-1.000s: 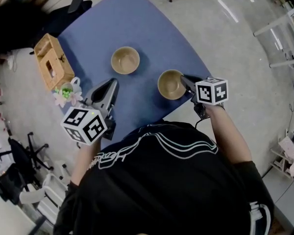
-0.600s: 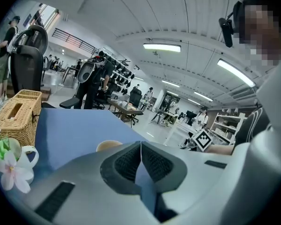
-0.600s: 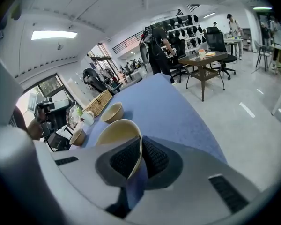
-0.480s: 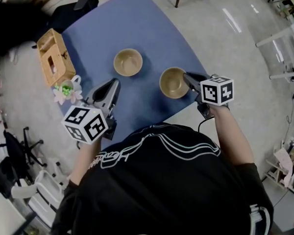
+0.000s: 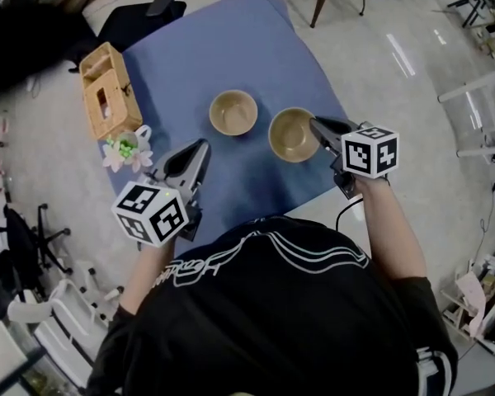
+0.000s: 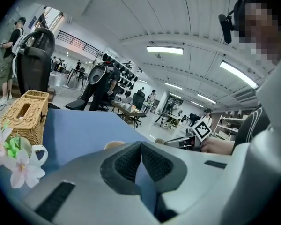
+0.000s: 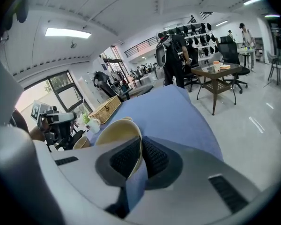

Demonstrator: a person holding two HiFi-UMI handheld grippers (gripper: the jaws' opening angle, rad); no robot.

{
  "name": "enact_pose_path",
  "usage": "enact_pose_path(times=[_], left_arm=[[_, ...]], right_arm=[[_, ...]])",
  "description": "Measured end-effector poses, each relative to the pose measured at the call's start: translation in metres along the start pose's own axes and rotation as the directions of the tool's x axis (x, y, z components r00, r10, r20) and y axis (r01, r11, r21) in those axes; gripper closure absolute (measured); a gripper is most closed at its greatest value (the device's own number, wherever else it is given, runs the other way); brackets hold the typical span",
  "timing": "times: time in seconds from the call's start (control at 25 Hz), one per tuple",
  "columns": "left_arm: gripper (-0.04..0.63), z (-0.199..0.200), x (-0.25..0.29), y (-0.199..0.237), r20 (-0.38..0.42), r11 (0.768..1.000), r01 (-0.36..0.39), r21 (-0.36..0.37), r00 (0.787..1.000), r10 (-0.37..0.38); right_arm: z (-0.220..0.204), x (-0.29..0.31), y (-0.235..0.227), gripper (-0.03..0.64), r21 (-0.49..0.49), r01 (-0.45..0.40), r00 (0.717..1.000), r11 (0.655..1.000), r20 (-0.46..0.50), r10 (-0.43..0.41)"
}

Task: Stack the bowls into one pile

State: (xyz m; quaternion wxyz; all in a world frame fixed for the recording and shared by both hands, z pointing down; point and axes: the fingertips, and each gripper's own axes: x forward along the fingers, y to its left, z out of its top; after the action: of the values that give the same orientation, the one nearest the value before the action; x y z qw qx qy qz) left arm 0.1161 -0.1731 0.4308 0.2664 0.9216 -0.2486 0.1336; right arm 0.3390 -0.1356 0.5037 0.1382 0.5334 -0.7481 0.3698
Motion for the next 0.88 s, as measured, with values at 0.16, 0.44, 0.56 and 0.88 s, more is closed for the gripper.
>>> enact_pose_path(times=[0.16, 0.44, 0.56, 0.88], left_arm=[[0.568, -0.001, -0.012, 0.01, 0.018, 1.0, -0.023, -0.02, 1.0, 0.023], [0.568, -0.003, -0.028, 0.023, 0.046, 0.998, -0.049, -0.043, 0.998, 0.051], [0.568, -0.003, -0.033, 0.028, 0.054, 0.997, -0.063, -0.048, 0.996, 0.065], [0.568, -0.007, -0.044, 0.044, 0.063, 0.992, -0.103, -0.074, 0.992, 0.108]], right_arm=[[0.014, 0.014, 0.015, 0.577, -0.04, -0.027, 1.0, 0.999, -0.005, 0.027], [0.037, 0.038, 0.042, 0.577, -0.093, -0.073, 0.997, 0.993, -0.007, 0.073], [0.045, 0.05, 0.05, 0.577, -0.109, -0.091, 0.996, 0.99, -0.011, 0.091], [0.06, 0.088, 0.061, 0.577, -0.095, -0.129, 0.992, 0.987, -0.024, 0.127]])
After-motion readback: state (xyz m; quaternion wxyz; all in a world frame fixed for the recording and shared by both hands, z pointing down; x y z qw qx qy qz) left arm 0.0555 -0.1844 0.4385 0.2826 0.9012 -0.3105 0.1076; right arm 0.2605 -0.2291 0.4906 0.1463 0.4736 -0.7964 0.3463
